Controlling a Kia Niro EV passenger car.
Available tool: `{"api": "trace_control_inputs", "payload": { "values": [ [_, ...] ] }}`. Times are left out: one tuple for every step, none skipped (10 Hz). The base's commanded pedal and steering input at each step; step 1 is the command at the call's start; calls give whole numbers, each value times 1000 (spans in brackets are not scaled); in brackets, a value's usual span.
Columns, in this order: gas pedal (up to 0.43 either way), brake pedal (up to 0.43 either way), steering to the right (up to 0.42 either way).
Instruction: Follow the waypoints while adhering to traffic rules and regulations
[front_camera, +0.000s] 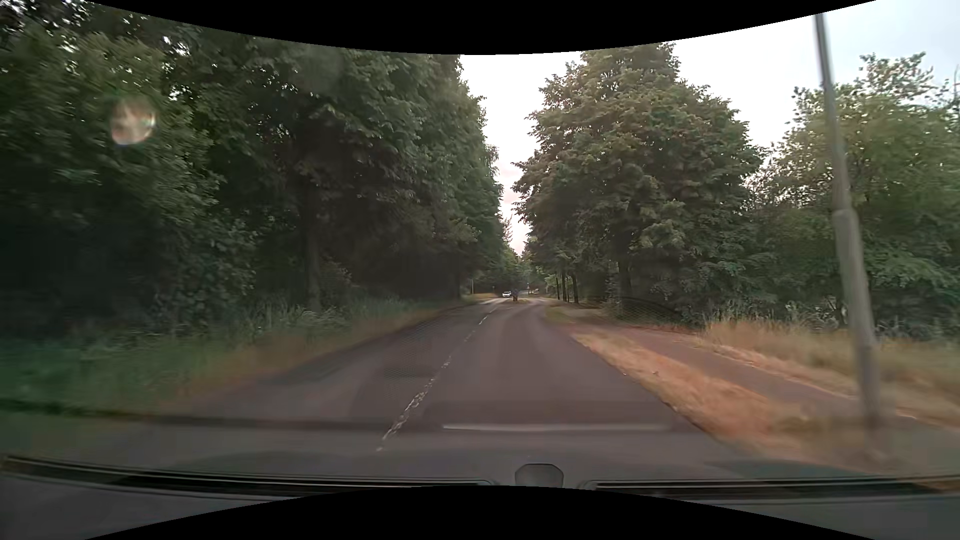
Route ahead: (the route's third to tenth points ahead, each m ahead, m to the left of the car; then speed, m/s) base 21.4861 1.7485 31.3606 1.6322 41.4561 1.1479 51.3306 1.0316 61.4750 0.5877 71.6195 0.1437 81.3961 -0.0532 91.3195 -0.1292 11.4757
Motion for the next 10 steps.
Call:
{"api": "trace_control_inputs", "payload": {
  "values": [
    [67, 0, 5],
    [47, 0, 6],
    [39, 0, 6],
    [39, 0, 6],
    [39, 0, 6],
    [39, 0, 5],
    [39, 0, 5],
    [39, 0, 5],
    [39, 0, 5],
    [39, 0, 5]
  ]
}}
